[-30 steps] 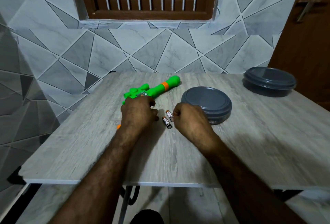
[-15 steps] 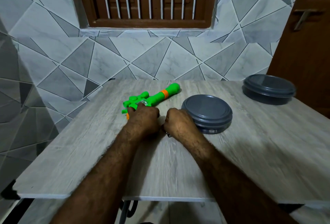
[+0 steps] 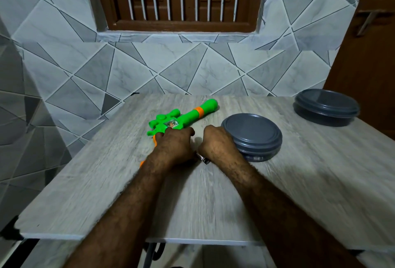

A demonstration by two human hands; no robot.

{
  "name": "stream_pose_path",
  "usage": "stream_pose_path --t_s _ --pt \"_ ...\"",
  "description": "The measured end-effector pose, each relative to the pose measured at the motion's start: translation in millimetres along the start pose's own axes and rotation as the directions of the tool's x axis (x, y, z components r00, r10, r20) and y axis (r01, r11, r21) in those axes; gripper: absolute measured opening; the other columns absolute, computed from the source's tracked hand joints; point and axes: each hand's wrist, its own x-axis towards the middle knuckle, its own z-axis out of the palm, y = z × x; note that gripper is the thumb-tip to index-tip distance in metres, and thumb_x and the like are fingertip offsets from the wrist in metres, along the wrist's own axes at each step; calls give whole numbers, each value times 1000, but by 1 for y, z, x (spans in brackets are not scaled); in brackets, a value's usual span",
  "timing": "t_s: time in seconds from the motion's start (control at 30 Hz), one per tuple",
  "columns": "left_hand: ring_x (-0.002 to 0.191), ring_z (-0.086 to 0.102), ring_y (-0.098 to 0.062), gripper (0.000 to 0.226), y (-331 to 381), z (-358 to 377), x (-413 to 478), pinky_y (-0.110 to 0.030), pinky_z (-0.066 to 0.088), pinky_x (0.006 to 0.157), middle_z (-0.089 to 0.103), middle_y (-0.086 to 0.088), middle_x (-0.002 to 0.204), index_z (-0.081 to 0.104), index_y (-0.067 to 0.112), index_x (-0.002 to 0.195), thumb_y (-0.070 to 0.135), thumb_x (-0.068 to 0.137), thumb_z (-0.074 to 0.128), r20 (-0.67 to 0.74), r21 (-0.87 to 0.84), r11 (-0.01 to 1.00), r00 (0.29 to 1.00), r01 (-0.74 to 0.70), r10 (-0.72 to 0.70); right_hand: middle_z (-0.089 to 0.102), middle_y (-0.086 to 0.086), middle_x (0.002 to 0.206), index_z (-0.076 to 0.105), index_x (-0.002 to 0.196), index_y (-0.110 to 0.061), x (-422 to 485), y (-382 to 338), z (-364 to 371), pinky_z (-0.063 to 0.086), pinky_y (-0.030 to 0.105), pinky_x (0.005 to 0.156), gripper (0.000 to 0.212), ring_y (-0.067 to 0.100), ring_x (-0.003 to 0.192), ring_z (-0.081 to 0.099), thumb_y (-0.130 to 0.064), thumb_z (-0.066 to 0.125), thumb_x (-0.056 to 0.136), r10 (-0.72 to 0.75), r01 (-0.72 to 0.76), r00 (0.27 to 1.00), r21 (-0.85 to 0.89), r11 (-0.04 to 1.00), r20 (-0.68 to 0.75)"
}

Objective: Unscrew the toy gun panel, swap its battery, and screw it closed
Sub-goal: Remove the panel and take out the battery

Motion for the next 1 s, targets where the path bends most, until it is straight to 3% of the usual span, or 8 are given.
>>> stream_pose_path --t_s 0.2,0.33,0.6,0.67,0.77,0.87,1.0 --pt "125 48 -23 77 2 0 -5 -40 31 93 64 9 120 43 34 138 47 70 79 -6 -10 1000 1000 -10 10 62 17 118 55 117 -8 -8 2 -4 47 34 79 43 34 109 58 -33 64 83 -3 3 1000 43 999 6" --pt "127 48 -24 83 0 3 -5 -42 32 94 64 9 124 41 35 141 48 69 80 -17 -24 1000 1000 4 -4 62 18 116 57 116 -8 -9 -1 -2 50 37 83 42 35 107 59 -35 62 84 -6 4 999 48 999 46" --pt "125 50 -21 75 -1 2 -9 -39 32 94 67 11 118 45 33 136 45 70 79 -40 -47 999 999 6 -8 59 17 124 54 122 -9 -10 -5 -4 48 36 84 43 35 114 57 -32 62 87 10 -12 998 34 999 61" --pt "125 51 -20 76 -2 2 -9 -39 32 95 67 12 117 46 33 137 44 70 80 -48 -61 998 999 2 -5 62 15 119 56 118 -9 -9 -5 -4 49 35 82 42 33 111 59 -30 66 83 25 -30 995 53 998 91" --pt "125 51 -18 80 -2 2 -11 -38 31 98 67 13 117 44 33 140 42 69 80 -70 -106 994 997 5 -13 70 9 94 62 99 -9 -5 -1 -3 55 33 71 33 27 90 67 -32 70 76 71 -85 992 138 987 103" --pt "126 51 -18 75 -2 -3 -13 -37 30 99 66 15 119 44 33 139 40 72 76 -120 -153 988 992 7 -25 67 9 73 66 88 -5 -2 1 -2 55 29 52 26 22 59 64 -29 71 77 131 -181 980 404 897 149" --pt "124 51 -17 71 -1 -18 -17 -34 33 92 65 14 121 46 31 138 38 74 76 -141 -233 972 990 -24 -9 65 9 70 65 83 -4 -4 2 -5 61 37 63 11 19 56 63 -15 67 80 162 -288 958 767 573 239"
